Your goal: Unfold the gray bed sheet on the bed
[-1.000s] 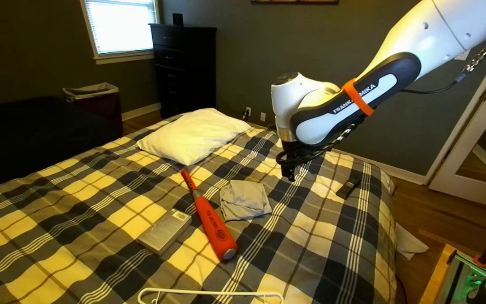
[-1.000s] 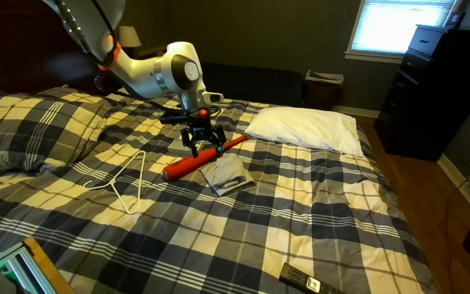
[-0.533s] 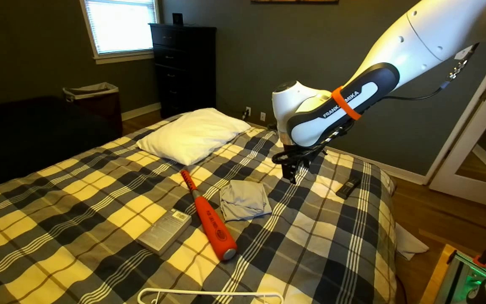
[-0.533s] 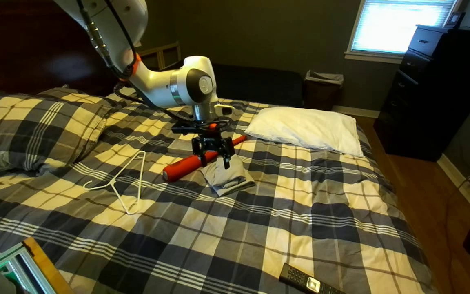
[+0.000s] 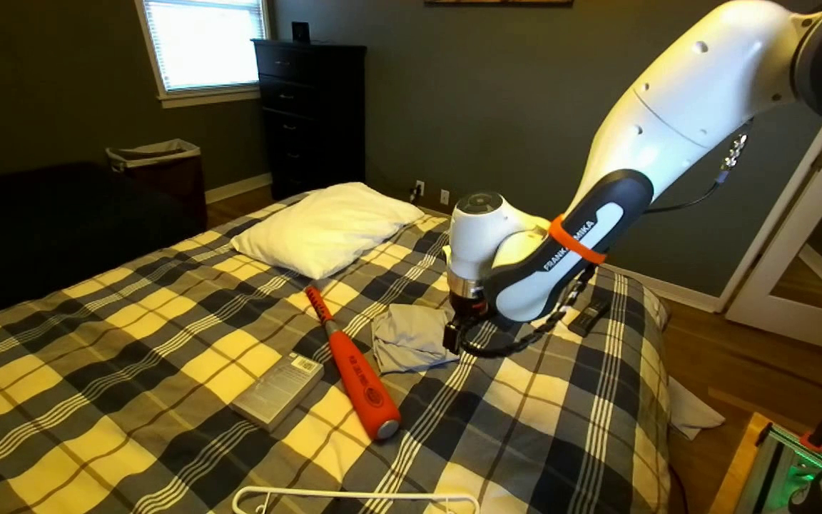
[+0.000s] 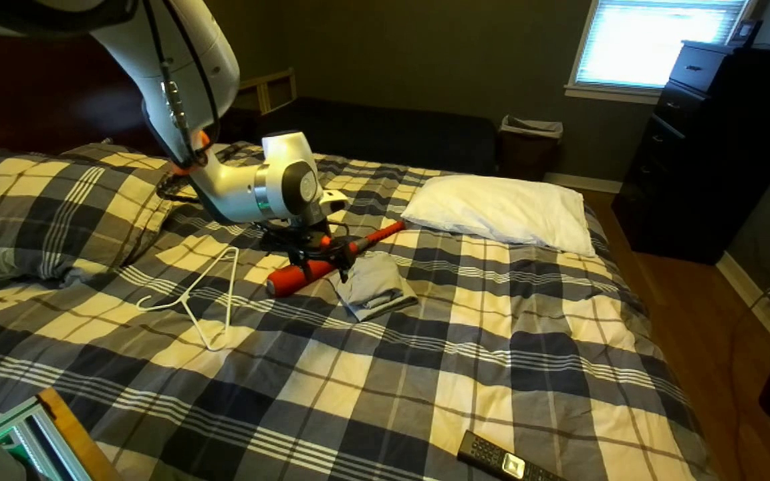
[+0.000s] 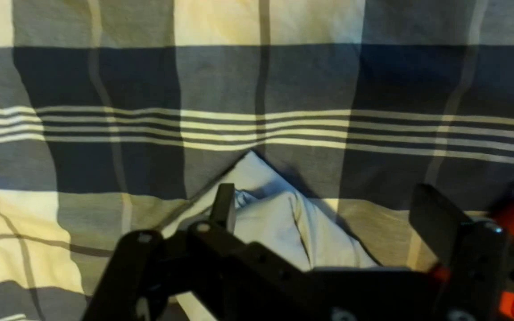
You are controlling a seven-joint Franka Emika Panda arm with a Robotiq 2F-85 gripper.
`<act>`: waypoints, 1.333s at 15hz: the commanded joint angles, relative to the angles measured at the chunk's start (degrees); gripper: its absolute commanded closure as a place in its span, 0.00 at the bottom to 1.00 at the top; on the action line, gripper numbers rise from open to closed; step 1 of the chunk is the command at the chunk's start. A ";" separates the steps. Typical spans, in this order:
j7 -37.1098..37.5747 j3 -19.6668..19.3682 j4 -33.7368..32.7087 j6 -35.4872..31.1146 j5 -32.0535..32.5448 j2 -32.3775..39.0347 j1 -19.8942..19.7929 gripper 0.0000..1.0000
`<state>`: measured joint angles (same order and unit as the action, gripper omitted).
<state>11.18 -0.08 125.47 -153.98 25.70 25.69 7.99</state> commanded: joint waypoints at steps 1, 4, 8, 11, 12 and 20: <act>-0.60 -2.23 -1.68 -6.30 -0.32 5.16 2.69 0.00; -2.15 -2.53 -0.67 -5.49 -2.96 4.27 3.68 0.00; -0.41 -5.89 -2.03 -9.10 0.54 6.81 7.18 0.00; -0.40 -10.98 -4.78 -12.64 6.00 11.30 12.91 0.00; -1.48 -11.99 -5.72 -13.18 7.33 12.80 14.33 0.00; 5.22 -24.52 -13.10 -15.32 14.97 20.72 26.73 0.00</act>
<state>16.49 -24.78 112.40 -169.44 40.61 46.51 34.89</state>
